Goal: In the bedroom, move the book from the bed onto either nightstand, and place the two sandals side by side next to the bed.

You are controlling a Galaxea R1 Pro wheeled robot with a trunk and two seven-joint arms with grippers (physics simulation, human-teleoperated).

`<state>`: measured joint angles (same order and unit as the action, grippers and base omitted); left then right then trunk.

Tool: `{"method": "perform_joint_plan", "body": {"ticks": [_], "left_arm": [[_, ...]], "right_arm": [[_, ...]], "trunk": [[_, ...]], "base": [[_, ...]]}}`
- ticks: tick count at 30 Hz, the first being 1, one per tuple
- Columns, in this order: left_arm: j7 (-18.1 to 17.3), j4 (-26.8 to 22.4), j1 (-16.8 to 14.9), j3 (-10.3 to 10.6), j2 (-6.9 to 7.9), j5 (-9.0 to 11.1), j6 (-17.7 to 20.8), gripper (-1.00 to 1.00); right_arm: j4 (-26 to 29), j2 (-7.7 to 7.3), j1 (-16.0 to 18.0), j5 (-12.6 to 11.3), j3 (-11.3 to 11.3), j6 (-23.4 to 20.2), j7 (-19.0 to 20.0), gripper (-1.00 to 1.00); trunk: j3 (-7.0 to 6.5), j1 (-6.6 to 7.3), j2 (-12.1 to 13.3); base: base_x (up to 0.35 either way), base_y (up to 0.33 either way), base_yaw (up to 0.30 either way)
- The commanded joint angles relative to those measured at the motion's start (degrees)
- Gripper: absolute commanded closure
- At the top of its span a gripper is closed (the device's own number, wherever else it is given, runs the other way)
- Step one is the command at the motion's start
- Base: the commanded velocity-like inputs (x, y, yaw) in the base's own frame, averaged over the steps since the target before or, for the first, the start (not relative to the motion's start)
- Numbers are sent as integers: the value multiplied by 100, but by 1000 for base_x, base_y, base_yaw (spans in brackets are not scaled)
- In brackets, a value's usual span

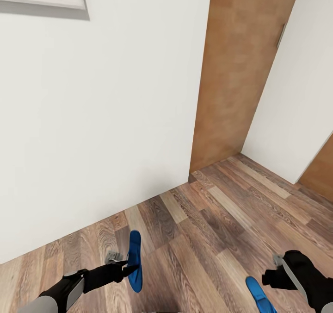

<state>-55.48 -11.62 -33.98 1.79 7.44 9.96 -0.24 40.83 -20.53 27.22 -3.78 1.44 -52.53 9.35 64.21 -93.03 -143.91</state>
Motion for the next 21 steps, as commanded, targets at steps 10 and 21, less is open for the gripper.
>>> {"method": "perform_joint_plan", "body": {"ticks": [10, 21], "left_arm": [[-15, 9, -3, 6, 15, 32, -3, 100], [-15, 10, -3, 5, 20, 32, -4, 100]], "right_arm": [[10, -9, 2, -35, 17, -20, -13, -100], [13, -14, 2, -97, 14, -28, -4, -100]], "trunk": [[227, -24, -16], [471, -53, -31]], "base": [[0, 0, 0], [0, 0, 0]]}}
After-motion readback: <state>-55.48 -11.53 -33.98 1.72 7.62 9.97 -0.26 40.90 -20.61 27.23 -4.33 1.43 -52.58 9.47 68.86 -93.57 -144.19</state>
